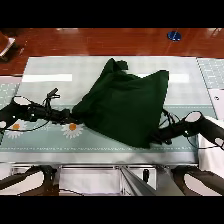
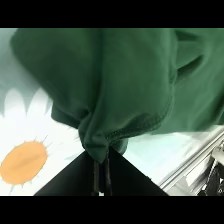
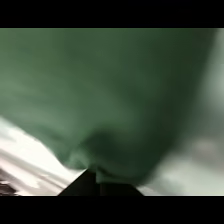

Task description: Fold the shirts.

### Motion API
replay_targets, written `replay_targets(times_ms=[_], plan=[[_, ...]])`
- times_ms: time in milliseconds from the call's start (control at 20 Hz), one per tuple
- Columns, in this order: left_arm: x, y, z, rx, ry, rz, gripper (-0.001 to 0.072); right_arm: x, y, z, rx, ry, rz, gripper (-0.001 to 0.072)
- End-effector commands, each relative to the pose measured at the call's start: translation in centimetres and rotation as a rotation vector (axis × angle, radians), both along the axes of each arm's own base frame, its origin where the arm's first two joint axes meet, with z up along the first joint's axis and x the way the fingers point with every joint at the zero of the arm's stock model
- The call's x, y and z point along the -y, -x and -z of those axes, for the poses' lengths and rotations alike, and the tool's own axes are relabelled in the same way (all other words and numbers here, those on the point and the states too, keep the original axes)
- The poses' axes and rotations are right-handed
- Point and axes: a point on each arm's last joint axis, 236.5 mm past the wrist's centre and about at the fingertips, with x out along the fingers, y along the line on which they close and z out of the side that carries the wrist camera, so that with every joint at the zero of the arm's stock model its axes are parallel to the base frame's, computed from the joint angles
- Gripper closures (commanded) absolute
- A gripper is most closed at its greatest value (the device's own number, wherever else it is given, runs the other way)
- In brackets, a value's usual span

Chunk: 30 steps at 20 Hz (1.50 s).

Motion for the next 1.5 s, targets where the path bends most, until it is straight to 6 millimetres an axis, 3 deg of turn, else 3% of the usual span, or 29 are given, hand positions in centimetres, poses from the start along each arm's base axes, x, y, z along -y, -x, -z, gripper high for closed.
replay_targets(times_ms=[0,100,150,250,300,400,450,500,600,750,900,1000,1100,1200,1250,1350,1450], plan=[[0.1,-4.2,-5.5,0.150,0.060,-0.041,0.0686,-2.6,-6.1,-7.9,0.247,-0.144,-0.035,0.0692],[-0.2,-9.6,-14.7,0.390,0.157,-0.140,0.0686,-1.5,-12.5,-16.7,0.518,-0.083,-0.024,0.0692],[-0.6,-11.9,-21.0,0.538,0.219,-0.196,0.0686,-0.7,-15.1,-21.8,0.655,-0.048,-0.013,0.0692],[-1.6,-13.6,-32.8,0.816,0.293,-0.263,0.0686,1.1,-18.3,-33.0,0.940,0.044,0.019,0.0692],[-2.1,-13.3,-38.2,0.953,0.292,-0.279,0.0686,2.0,-18.5,-38.4,1.066,0.087,0.046,0.0692],[-2.9,-11.3,-46.9,1.171,0.272,-0.316,0.0686,2.7,-16.5,-47.3,1.267,0.119,0.074,0.0692],[-3.1,-9.4,-51.0,1.285,0.257,-0.324,0.0686,2.6,-14.7,-50.6,1.345,0.121,0.063,0.0692],[-3.4,-7.3,-54.5,1.388,0.228,-0.330,0.0686,2.6,-12.8,-53.1,1.407,0.126,0.047,0.0692],[-4.1,-3.0,-58.9,1.547,0.099,-0.343,0.0686,2.5,-8.6,-56.6,1.515,0.132,0.034,0.0692],[-5.7,3.4,-62.3,1.728,-0.221,-0.398,0.0686,3.7,-3.4,-58.8,1.619,0.207,0.053,0.0692],[-7.6,9.3,-63.3,1.794,-0.514,-0.514,0.0686,5.7,0.9,-59.0,1.662,0.316,0.085,0.0692],[-9.0,12.4,-62.6,1.768,-0.635,-0.586,0.0686,7.0,2.4,-57.4,1.617,0.383,0.101,0.0692],[-9.8,14.6,-61.9,1.741,-0.659,-0.633,0.0686,8.0,2.8,-54.4,1.511,0.429,0.096,0.0692],[-9.6,14.6,-60.5,1.709,-0.610,-0.617,0.0686,8.1,2.0,-51.8,1.428,0.434,0.079,0.0692],[-9.5,13.7,-59.3,1.664,-0.571,-0.605,0.0686,8.0,1.3,-50.5,1.389,0.433,0.070,0.0691],[-9.6,9.9,-54.6,1.511,-0.522,-0.562,0.0686,8.0,-1.0,-47.8,1.312,0.423,0.064,0.0692],[-9.5,5.1,-48.2,1.326,-0.446,-0.517,0.0686,7.8,-3.7,-44.0,1.216,0.409,0.058,0.0692]])
